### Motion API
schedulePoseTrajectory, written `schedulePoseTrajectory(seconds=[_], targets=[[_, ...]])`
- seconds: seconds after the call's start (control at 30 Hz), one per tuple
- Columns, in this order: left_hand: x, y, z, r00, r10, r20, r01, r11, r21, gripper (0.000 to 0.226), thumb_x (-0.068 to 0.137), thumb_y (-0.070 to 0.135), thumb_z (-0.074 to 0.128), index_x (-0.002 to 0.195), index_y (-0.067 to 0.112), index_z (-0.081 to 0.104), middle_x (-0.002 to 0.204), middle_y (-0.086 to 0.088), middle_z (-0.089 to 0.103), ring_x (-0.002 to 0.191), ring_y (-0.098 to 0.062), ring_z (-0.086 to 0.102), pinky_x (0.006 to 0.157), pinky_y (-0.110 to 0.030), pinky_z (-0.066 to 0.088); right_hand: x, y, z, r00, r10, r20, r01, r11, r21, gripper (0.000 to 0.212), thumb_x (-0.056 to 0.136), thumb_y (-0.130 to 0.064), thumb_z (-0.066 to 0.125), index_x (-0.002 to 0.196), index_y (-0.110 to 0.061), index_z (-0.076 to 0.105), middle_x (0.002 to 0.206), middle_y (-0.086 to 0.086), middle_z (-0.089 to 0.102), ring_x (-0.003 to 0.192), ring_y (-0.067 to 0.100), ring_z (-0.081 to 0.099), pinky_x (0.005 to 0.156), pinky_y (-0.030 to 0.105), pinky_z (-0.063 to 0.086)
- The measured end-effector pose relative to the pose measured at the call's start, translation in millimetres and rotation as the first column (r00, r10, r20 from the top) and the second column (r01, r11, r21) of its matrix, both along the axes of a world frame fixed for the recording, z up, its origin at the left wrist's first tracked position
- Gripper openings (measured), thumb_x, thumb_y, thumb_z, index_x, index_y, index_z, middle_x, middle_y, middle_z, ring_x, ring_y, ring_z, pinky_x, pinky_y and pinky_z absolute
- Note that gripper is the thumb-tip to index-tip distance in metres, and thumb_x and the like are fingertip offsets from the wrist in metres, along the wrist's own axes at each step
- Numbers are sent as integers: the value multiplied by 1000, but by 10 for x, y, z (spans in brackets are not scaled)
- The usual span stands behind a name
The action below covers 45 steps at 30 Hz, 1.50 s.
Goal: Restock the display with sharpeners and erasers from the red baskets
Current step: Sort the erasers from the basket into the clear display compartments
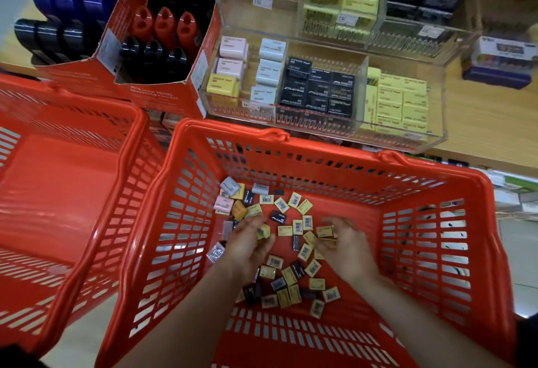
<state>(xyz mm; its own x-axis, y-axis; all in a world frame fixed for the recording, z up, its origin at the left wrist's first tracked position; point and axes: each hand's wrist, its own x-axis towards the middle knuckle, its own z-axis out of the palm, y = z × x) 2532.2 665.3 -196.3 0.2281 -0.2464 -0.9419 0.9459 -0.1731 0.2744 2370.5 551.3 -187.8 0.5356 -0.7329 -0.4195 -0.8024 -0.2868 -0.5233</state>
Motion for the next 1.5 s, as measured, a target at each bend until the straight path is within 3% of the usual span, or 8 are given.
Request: schedulePoseTrajectory(seconds=[0.17,0.4,0.67,0.93,1.1,1.23,1.33,1.5], targets=[[-14,64,-56,997,-77,29,78,997,-30,24,86,24,75,108,14,71,122,-7,65,111,-25,63,76,-28,60,46,44,-310,936,273,-221,-289,956,-46,81,75,-47,78,143,-36,37,142,-5,39,127,18,33,104,32,35],[-62,35,-113,997,-71,13,71,997,-39,16,88,20,72,100,11,67,119,-5,64,113,-26,61,76,-29,60,30,-106,-382,887,395,-240,-440,881,-177,56,91,-41,60,143,-37,38,135,-13,50,124,15,36,95,33,28],[-143,-52,-58,978,-204,38,204,979,-13,17,91,13,68,106,6,68,108,-8,64,100,-24,61,74,-29,60,66,-35,-201,921,-304,244,261,946,193,29,86,-18,73,114,-21,62,82,-19,70,86,-2,66,78,14,49],[-229,-149,49,978,-197,63,206,951,-233,34,88,43,65,98,11,69,88,0,72,82,-8,66,72,-23,54,344,112,58,840,-452,301,296,846,444,26,78,-22,82,96,-25,64,84,-8,75,79,0,70,71,13,53],[-241,-185,83,957,-264,120,288,916,-280,23,69,32,78,74,13,66,88,0,74,80,-8,71,67,-19,54,204,-35,154,906,-289,309,98,854,511,15,82,-11,78,93,-14,69,87,-2,75,87,12,72,79,21,57],[-233,-204,26,983,-175,52,182,965,-188,20,74,26,77,70,12,63,110,-5,69,102,-19,64,66,-23,55,-4,-225,92,991,133,34,-134,990,41,44,83,-26,74,124,-27,60,128,-10,57,120,7,53,100,18,39],[-177,-145,-16,990,-137,36,140,983,-116,19,81,23,76,70,13,64,114,-2,66,104,-18,60,65,-22,55,-133,-235,-46,841,453,-297,-479,878,-19,87,81,-46,71,152,-28,24,154,-9,27,141,16,24,112,37,23],[-137,-36,-51,986,-165,39,167,982,-85,19,83,26,76,80,11,64,118,-3,66,114,-21,60,68,-21,56,-207,-185,-263,734,526,-430,-613,786,-85,88,84,-41,66,154,-24,16,155,-4,20,142,20,19,114,39,19]])
